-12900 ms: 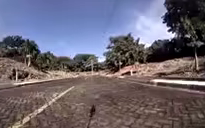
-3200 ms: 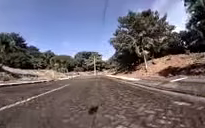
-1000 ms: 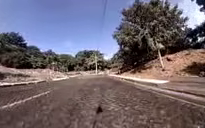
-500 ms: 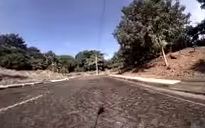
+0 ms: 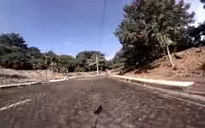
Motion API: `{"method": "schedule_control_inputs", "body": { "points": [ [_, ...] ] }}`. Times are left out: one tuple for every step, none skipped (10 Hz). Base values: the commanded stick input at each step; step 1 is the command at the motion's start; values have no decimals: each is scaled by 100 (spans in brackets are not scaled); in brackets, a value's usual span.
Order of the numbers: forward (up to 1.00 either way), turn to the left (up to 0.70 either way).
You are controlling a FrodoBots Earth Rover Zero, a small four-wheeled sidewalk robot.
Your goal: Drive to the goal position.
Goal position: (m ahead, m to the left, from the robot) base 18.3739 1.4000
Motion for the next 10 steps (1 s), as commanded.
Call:
{"method": "schedule_control_inputs", "body": {
  "points": [
    [100, 0],
    [100, 0],
    [100, 0],
    [100, 0],
    [100, 0],
    [100, 0],
    [100, 0],
    [100, 0],
    [100, 0],
    [100, 0]
  ]
}}
